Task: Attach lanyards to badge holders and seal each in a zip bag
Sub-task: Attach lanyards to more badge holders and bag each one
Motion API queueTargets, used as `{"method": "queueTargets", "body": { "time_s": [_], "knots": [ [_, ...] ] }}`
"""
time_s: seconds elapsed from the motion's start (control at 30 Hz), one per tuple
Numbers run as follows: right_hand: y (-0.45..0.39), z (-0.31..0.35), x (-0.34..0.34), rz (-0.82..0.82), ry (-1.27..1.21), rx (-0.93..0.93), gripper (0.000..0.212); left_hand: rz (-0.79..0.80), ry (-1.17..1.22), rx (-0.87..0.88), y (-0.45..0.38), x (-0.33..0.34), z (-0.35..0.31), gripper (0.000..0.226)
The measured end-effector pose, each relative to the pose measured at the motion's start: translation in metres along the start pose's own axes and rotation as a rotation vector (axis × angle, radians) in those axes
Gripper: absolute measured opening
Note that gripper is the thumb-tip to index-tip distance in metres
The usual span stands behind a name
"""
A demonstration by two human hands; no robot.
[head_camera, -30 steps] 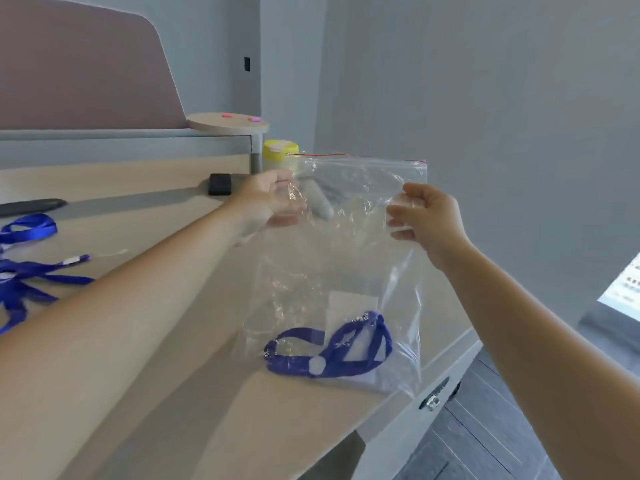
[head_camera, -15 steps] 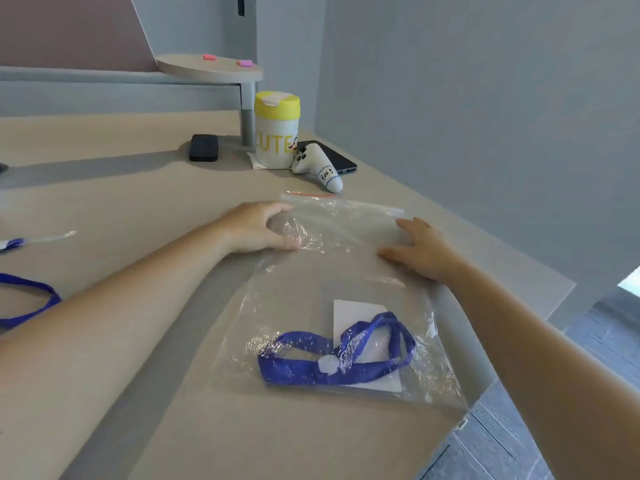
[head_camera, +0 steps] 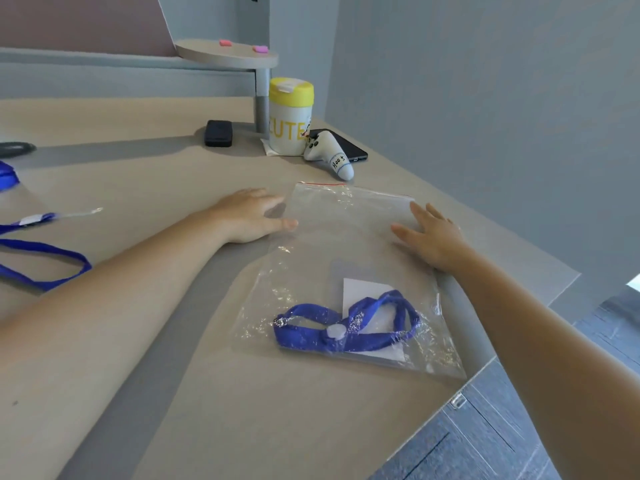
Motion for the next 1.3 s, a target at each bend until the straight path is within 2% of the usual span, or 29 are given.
{"method": "queueTargets", "body": {
  "time_s": [0.17,0.37,0.5,0.63,0.9,1.03,1.17,1.3],
  "knots": [
    [0.026,0.024,-0.009,-0.077,0.04,-0.106,0.059,-0.077,0.014,-0.048,0.053,-0.01,0.007,0.06],
    [0.067,0.101,0.004,0.005,0.096,-0.265,0.051,-0.148,-0.017,-0.192,0.146,-0.019,0.045,0.058],
    [0.096,0.158,0.028,0.047,0.075,-0.4,0.049,-0.227,-0.013,-0.291,0.21,-0.019,0.083,0.043],
    [0.113,0.207,0.058,0.122,0.06,-0.491,0.047,-0.251,-0.045,-0.391,0.255,-0.015,0.118,0.042],
    [0.102,0.291,0.09,0.16,-0.033,-0.56,0.04,-0.276,-0.04,-0.42,0.268,-0.019,0.18,0.058],
    [0.079,0.328,0.101,0.165,-0.078,-0.57,0.04,-0.212,-0.001,-0.433,0.257,-0.024,0.207,0.052],
    [0.057,0.355,0.11,0.181,-0.13,-0.569,0.043,-0.099,-0.061,-0.445,0.251,-0.023,0.221,0.067],
    [0.039,0.372,0.122,0.152,-0.055,-0.592,0.039,-0.098,-0.064,-0.441,0.249,-0.022,0.228,0.071]
  ]
}}
Point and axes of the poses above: each hand's wrist, its own y-axis away from the middle knuckle, its own x-axis out of the palm, z = x × y, the point moved 1 cm from there along -y, towards the middle knuckle, and after that the axes turned 5 degrees about z, right-handed, at the moved point
